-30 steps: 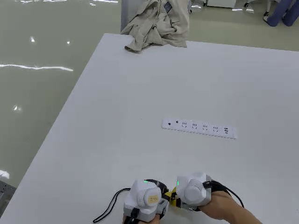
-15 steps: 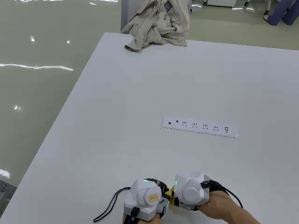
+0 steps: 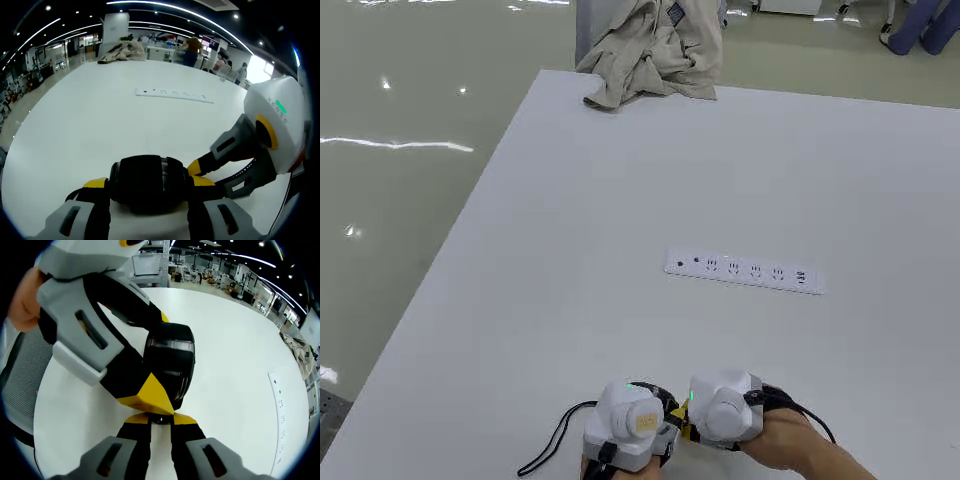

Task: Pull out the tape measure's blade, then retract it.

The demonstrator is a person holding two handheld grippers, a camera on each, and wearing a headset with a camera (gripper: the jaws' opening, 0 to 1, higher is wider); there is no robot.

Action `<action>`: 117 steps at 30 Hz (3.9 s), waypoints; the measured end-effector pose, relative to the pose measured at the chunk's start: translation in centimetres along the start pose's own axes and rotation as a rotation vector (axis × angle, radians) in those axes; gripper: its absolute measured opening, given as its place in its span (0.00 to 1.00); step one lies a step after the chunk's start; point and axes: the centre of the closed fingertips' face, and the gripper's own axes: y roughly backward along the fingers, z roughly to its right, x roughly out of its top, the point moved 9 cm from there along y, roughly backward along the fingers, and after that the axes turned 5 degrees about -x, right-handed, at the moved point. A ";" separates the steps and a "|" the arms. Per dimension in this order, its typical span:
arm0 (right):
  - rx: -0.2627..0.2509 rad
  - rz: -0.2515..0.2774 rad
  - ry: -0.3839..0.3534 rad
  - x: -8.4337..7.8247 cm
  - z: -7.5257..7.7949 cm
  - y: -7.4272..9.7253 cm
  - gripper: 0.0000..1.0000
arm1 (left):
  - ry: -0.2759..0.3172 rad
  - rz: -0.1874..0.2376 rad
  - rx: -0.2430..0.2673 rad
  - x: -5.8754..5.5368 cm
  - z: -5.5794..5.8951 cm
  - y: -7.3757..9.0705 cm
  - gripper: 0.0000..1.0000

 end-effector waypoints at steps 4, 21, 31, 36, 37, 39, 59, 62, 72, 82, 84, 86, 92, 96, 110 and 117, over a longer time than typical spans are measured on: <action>-0.005 -0.005 -0.002 0.2 0.0 0.1 0.14 | 0.003 0.004 0.004 0.0 0.0 0.1 0.60; -0.030 -0.016 0.010 0.4 -0.1 0.2 0.15 | -0.003 0.010 0.002 0.0 0.0 0.1 0.62; -0.027 -0.041 0.013 0.3 0.0 0.4 0.18 | -0.021 0.001 -0.019 0.0 -0.1 0.2 0.63; -0.039 -0.053 -0.014 -0.2 0.1 0.7 0.23 | -0.033 -0.004 -0.031 0.0 -0.2 0.2 0.63; -0.042 -0.053 -0.016 -0.3 0.1 0.7 0.23 | -0.039 -0.005 -0.037 -0.1 -0.2 0.1 0.63; -0.042 -0.051 -0.027 -0.3 0.0 0.8 0.23 | -0.032 0.001 -0.046 0.0 -0.2 0.3 0.64; -0.087 -0.018 -0.134 0.6 -0.4 1.6 0.31 | -0.002 0.013 -0.077 -0.1 -0.3 1.0 0.79; -0.094 -0.017 -0.143 0.6 -0.7 1.8 0.32 | -0.008 0.009 -0.080 -0.2 -0.3 1.2 0.81; -0.143 0.007 -0.210 0.8 -1.6 3.0 0.34 | 0.015 0.014 -0.086 -0.4 -0.5 2.3 0.83; -0.190 0.043 -0.278 1.2 -2.6 3.8 0.35 | 0.008 0.015 -0.083 -0.6 -0.8 3.5 0.83; -0.197 0.048 -0.289 1.2 -2.8 3.9 0.35 | 0.005 0.017 -0.079 -0.7 -1.0 3.7 0.83; -0.208 0.053 -0.305 1.3 -3.0 4.1 0.35 | 0.005 0.019 -0.077 -0.7 -1.1 3.8 0.83; -0.229 0.063 -0.340 1.1 -3.6 4.5 0.36 | -0.001 0.027 -0.070 -0.5 -1.3 4.7 0.83; -0.246 0.069 -0.364 1.0 -4.0 4.8 0.37 | -0.005 0.035 -0.064 -0.3 -1.6 5.0 0.83; -0.315 0.112 -0.459 0.6 -5.2 6.9 0.41 | -0.026 0.041 -0.071 -0.7 -2.1 6.3 0.85; -0.346 0.131 -0.495 0.8 -6.2 8.0 0.43 | -0.032 0.042 -0.086 -0.7 -2.2 7.0 0.86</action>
